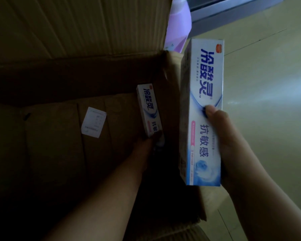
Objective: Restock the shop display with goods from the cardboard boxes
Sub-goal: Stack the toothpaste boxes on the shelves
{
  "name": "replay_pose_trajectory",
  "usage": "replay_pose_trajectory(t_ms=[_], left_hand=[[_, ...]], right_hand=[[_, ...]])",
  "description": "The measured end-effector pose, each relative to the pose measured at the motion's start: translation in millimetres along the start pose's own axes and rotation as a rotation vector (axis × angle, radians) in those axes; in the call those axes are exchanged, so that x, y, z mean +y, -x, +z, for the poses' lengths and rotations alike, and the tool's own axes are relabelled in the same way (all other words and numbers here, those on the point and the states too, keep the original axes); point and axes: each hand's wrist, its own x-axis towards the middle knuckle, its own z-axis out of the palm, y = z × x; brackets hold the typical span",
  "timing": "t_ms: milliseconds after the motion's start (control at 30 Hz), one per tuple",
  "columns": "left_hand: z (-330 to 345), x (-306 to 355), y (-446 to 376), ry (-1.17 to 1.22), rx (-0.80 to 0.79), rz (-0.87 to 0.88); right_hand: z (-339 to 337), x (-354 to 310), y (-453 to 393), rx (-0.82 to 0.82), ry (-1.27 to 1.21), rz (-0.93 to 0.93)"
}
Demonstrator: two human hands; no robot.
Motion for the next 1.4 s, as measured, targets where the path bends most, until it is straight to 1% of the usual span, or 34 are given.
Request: replay_pose_trajectory(t_ms=[33,100,233,333,467,533,600,667,733,867,933,1000,1100,1200,1300,1400], left_hand=[[1.5,4.0,5.7,0.022,-0.001,-0.012],[0.6,9.5,17.2,0.006,-0.032,0.024],[-0.3,8.1,29.9,0.049,-0.055,0.049],[1.1,14.8,57.3,0.03,-0.017,0.09],[-16.8,37.7,117.4,-0.064,0.086,0.152],[-31.2,52.8,156.2,-0.085,0.084,0.179],[-41.6,70.7,202.3,-0.106,0.061,0.194],[-48.1,89.7,256.4,-0.088,0.02,0.199],[-53.5,108.2,314.2,-0.057,-0.042,0.195],[-65.2,135.3,428.2,-0.026,-0.201,0.198],[-74.0,144.3,483.2,-0.006,-0.249,0.198],[-83.6,153.0,538.2,-0.034,-0.289,0.212],[-101.2,165.1,618.2,-0.126,-0.312,0.271],[-118.6,174.4,685.6,-0.155,-0.328,0.342],[-136.9,180.7,739.6,-0.108,-0.31,0.373],[-154.8,184.5,781.3,-0.026,-0.312,0.422]], right_hand=[[-3.5,2.8,-3.6,-0.016,-0.032,0.051],[-0.6,1.5,-0.1,-0.082,-0.054,0.063],[-0.3,0.3,7.2,-0.024,-0.036,0.014],[0.9,-8.0,11.8,-0.033,0.04,0.027],[16.9,-28.2,27.7,-0.003,0.119,0.013],[27.0,-41.3,44.3,0.023,0.089,0.024],[39.9,-56.5,66.7,0.023,0.054,0.09],[58.7,-76.0,96.6,-0.004,0.02,0.165],[80.5,-99.2,129.6,-0.051,0.02,0.194],[130.7,-151.1,200.1,-0.105,0.04,0.165],[155.8,-180.3,238.2,-0.121,0.055,0.136],[180.5,-207.8,277.7,-0.143,0.063,0.108],[215.0,-243.8,337.5,-0.19,0.063,0.07],[249.2,-273.4,392.1,-0.255,0.083,0.046],[282.5,-294.9,435.0,-0.314,0.091,0.012],[318.2,-310.6,470.4,-0.32,0.13,-0.045]])
